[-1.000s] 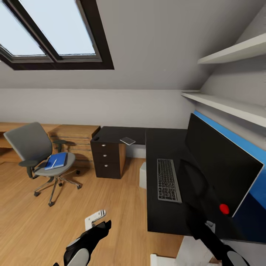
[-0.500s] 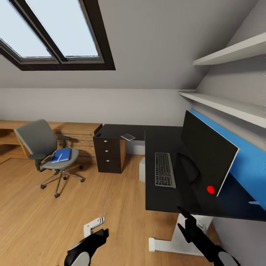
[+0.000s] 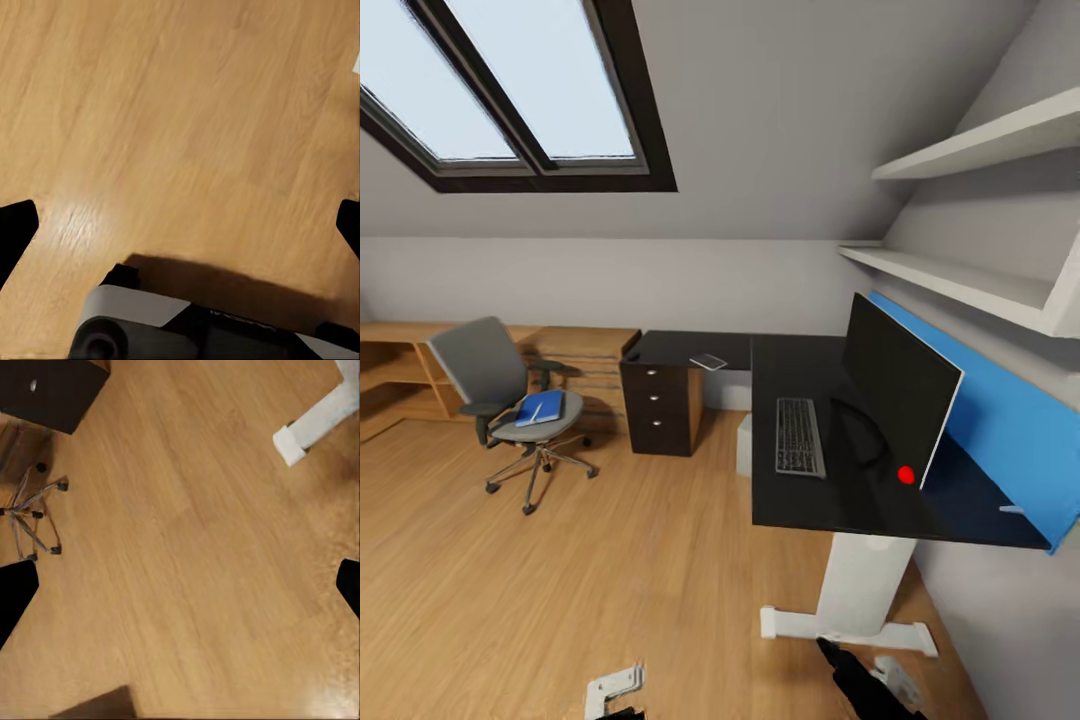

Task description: In the bedroom, organize the workspace by keeping the computer under the desk, ensuring the monitor is on the desk, placing the keyboard on the desk next to the monitor, placing the mouse on the desk next to the keyboard, moving the folder from the swivel chair onto the desk next to the mouse, stacking the notebook on top of the folder with the pen on top of the notebook, and positioning the swivel chair next to the desk.

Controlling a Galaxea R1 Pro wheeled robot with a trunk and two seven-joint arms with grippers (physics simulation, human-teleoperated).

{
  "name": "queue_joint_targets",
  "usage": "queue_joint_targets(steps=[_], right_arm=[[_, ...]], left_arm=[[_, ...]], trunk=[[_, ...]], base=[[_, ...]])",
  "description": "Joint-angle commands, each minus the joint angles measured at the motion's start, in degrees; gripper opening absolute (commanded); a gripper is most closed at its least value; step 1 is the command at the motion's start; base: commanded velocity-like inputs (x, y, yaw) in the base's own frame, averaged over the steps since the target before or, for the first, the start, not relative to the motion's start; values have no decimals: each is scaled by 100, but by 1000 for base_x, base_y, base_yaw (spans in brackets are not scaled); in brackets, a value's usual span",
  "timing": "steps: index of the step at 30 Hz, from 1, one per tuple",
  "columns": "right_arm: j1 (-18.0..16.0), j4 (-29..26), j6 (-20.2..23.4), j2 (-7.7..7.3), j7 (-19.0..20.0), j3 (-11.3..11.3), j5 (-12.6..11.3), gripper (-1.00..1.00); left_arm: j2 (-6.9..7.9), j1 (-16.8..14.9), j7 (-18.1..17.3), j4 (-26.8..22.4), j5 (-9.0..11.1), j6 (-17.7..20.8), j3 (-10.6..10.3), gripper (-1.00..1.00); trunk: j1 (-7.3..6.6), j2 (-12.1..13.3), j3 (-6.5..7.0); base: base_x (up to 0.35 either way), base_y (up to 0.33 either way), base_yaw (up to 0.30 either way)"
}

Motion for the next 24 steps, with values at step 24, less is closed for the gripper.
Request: queue_joint_targets(steps=[24], right_arm=[[-10, 2606, -4546, 1223, -620, 25, 2866, 100]], left_arm=[[-3, -8, -1127, 1246, 46, -1144, -479, 100]], trunk=[[-267, 475, 208]], base=[[-88, 49, 0]])
